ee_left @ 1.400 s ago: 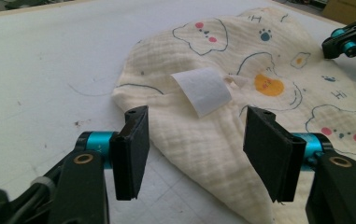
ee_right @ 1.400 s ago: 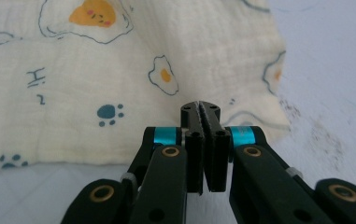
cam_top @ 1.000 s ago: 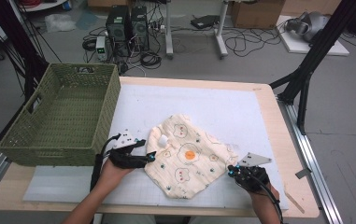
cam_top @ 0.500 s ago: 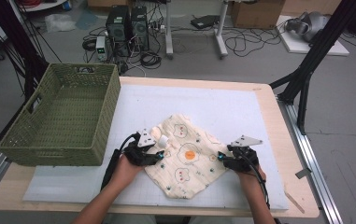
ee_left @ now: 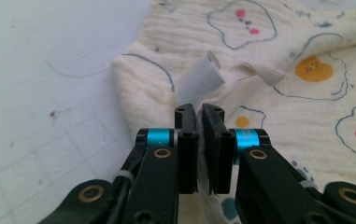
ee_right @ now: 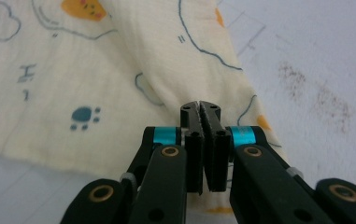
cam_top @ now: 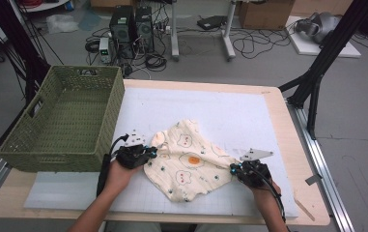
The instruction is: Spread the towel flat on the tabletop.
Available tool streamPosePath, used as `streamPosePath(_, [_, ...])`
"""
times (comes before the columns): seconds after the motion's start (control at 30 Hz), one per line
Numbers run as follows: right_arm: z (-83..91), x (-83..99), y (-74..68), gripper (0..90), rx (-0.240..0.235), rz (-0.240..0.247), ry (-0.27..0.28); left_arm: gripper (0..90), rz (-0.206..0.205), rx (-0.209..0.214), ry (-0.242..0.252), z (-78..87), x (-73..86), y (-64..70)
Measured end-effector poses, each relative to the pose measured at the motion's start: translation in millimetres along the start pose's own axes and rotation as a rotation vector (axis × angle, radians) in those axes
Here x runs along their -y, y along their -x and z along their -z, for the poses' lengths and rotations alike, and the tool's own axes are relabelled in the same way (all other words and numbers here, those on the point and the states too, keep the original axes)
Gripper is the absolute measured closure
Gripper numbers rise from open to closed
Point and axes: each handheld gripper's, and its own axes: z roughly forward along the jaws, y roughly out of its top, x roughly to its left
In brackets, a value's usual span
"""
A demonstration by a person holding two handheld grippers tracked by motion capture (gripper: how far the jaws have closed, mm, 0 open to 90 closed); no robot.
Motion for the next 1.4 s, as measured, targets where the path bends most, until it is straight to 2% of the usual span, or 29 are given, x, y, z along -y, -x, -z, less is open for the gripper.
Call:
streamPosePath(0.13, [11.4, 9.7, -8.7, 88.7, -0.001, 0.02, -0.012, 85.3, 0.036, -0.026, 0.009, 10.4, 8.8, -11.9])
streamPosePath(0.2, [17.2, 14.8, -13.0, 88.7, -0.011, 0.019, -0.018, 86.0, 0.033, -0.047, -0.003, 13.4, 11.8, -15.7])
streamPosePath(0.33, [27.9, 23.4, -21.6, 88.7, -0.014, 0.023, -0.037, 86.2, 0.052, -0.086, 0.02, 17.4, 12.9, -21.0])
streamPosePath(0.43, [34.0, 29.0, -26.5, 87.5, -0.025, 0.017, -0.033, 86.2, 0.047, -0.082, 0.018, 16.4, 13.4, -21.8])
streamPosePath(0.5, [35.6, 29.0, -26.8, 77.6, -0.027, 0.014, -0.004, 86.1, 0.042, -0.069, 0.022, 14.8, 13.6, -20.8])
streamPosePath(0.53, [35.7, 27.2, -26.3, 69.9, -0.02, 0.013, 0.013, 86.1, 0.035, -0.066, 0.024, 14.5, 13.6, -20.4])
streamPosePath(0.57, [35.4, 24.3, -24.9, 67.4, -0.01, 0.013, 0.036, 86.0, 0.035, -0.068, 0.03, 14.4, 13.6, -19.8])
streamPosePath(0.67, [32.2, 9.5, -20.5, 51.1, 0.015, 0.008, 0.1, 85.4, 0.037, -0.067, 0.042, 14.9, 14.2, -21.1])
streamPosePath(0.8, [13.9, -22.0, -10.7, 34.3, 0.032, 0.014, 0.152, 84.5, 0.043, -0.062, 0.052, 15.2, 14.5, -22.0])
streamPosePath(0.87, [2.2, -35.9, -6.3, 32.6, 0.03, 0.018, 0.158, 84.2, 0.055, -0.055, 0.061, 16.0, 14.8, -22.3])
streamPosePath(1.0, [-25.9, -62.8, 0.0, 33.8, 0.04, 0.035, 0.14, 84.2, 0.062, -0.054, 0.071, 16.5, 15.5, -22.5])
streamPosePath(1.1, [-45.9, -78.8, 0.7, 35.1, 0.027, 0.052, 0.131, 84.2, 0.064, -0.054, 0.074, 16.9, 15.7, -22.9])
streamPosePath(1.3, [-81.6, -96.4, -5.0, 36.2, 0.006, 0.085, 0.081, 84.4, 0.073, -0.051, 0.081, 17.5, 15.9, -23.6])
streamPosePath(1.4, [-97.5, -99.5, -6.1, 36.4, -0.01, 0.067, 0.057, 84.4, 0.076, -0.05, 0.081, 17.7, 16.1, -24.1])
